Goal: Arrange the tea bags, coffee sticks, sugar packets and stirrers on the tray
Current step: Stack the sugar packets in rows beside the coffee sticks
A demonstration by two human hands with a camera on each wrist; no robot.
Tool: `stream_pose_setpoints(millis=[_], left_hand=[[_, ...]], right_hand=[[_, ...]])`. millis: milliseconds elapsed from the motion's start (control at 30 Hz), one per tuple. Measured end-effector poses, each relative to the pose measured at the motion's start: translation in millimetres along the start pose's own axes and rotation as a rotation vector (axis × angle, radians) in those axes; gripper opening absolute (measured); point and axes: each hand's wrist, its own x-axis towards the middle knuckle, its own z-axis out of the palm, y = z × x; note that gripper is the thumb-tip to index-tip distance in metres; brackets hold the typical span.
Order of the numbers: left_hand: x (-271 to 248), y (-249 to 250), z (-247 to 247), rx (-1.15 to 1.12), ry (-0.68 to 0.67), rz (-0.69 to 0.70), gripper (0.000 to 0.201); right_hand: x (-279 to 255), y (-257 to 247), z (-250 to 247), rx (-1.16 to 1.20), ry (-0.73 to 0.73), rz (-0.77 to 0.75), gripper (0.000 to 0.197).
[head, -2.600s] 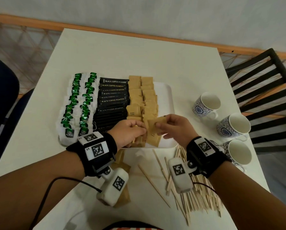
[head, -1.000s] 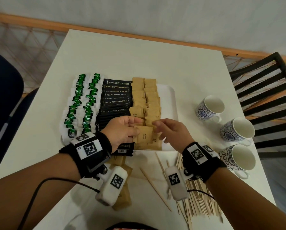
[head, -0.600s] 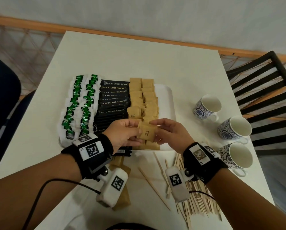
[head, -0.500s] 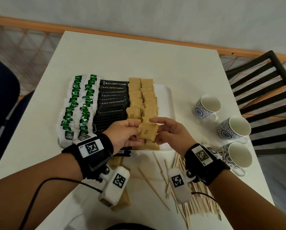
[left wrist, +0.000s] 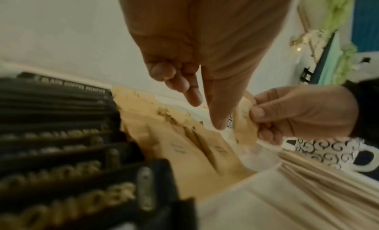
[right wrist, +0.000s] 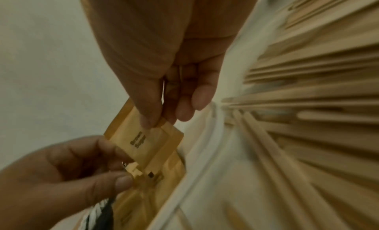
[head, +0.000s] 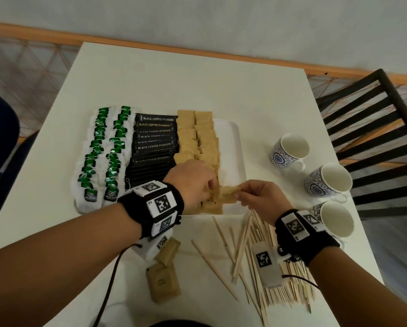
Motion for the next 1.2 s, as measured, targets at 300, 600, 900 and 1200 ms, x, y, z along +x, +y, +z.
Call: stream_pose_setpoints(millis=[300, 600, 900, 1200], left_hand=[[15.7, 10.2, 7.9, 0.205, -0.078, 0.03, 0.035], [20.5, 1.1, 7.2, 0.181, -0.053, 0.024, 0.043], [10.5, -9.9, 4.2, -0.087, 0.084, -0.032, 0.016], [5.9, -11.5, 17.4, 0.0, 0.011, -0.056, 0.018]], right_hand=[[0.1, 6.4, 3.1, -0.023, 0.0, 0.047, 0.005], [3.6, 2.4, 9.2, -0.263, -0.114, 0.03, 0.009], [20.0, -13.4, 20.2, -0.572, -0.118, 0.046, 0.012], [20.1, -13.8, 17.1, -0.33, -0.023, 0.069, 0.018]])
